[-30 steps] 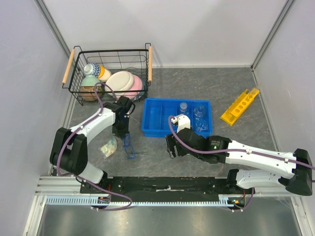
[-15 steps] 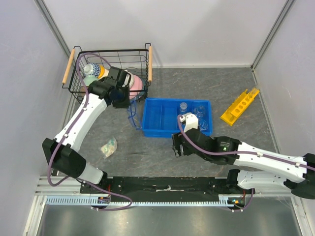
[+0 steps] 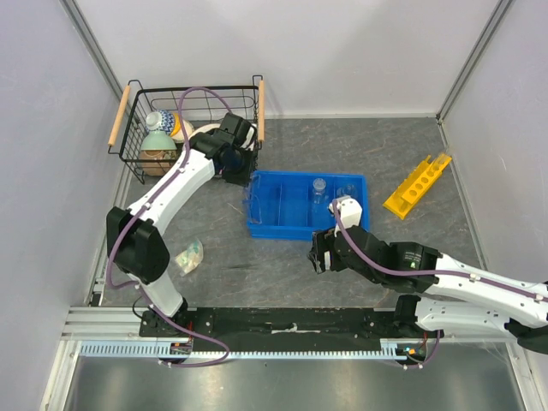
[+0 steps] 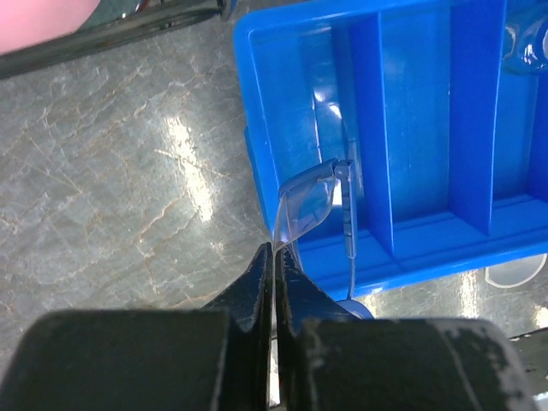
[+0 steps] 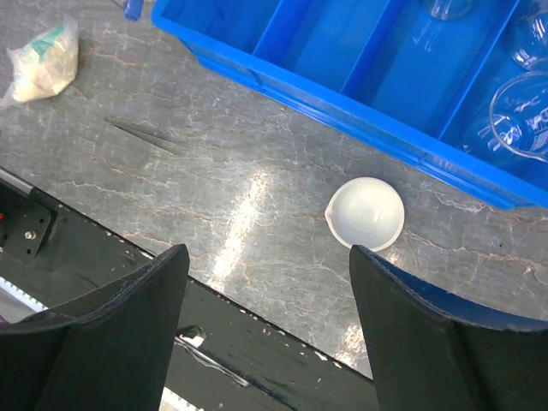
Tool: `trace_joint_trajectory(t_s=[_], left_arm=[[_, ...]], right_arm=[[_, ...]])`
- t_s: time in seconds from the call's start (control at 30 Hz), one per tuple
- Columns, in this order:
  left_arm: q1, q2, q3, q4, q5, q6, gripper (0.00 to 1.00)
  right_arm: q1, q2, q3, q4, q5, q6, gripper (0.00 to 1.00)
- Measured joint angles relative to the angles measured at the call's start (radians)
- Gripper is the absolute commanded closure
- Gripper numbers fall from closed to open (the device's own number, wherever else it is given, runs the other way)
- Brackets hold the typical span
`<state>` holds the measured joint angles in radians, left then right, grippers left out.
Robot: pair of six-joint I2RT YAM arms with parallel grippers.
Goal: Organize the chemistry lab equipment
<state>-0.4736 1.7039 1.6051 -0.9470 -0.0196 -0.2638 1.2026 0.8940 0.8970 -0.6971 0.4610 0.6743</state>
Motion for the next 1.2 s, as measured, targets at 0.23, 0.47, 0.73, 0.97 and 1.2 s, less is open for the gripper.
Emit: trace_joint_trajectory(t_s=[0.23,0.47,0.73,0.97,1.2], left_arm=[[-0.015,0.029,-0.001,0.073,-0.006,0.036,0.98],[-0.035,0.107,0.002,0.138,-0.040,0.043,0.98],[-0.044,0.215,0.047,0.161,-0.093,0.075,0.98],[-0.045,0.252,0.077,0.172,-0.120,0.086,0.98],[-0.046,0.259,0.077,0.192,-0.128,0.085,0.98]], right_arm=[[0.000,0.022,-0.029,0.002,-0.011,0.013,0.17],[0.000,0.019,-0.043,0.009,-0.016,0.016,0.17],[0.000,-0.013,-0.058,0.009,-0.018,0.022,0.17],[0.000,-0.023,-0.083,0.011,-0.018,0.022,0.17],[0.000,-0.023,-0.102,0.016,-0.018,0.022,0.17]])
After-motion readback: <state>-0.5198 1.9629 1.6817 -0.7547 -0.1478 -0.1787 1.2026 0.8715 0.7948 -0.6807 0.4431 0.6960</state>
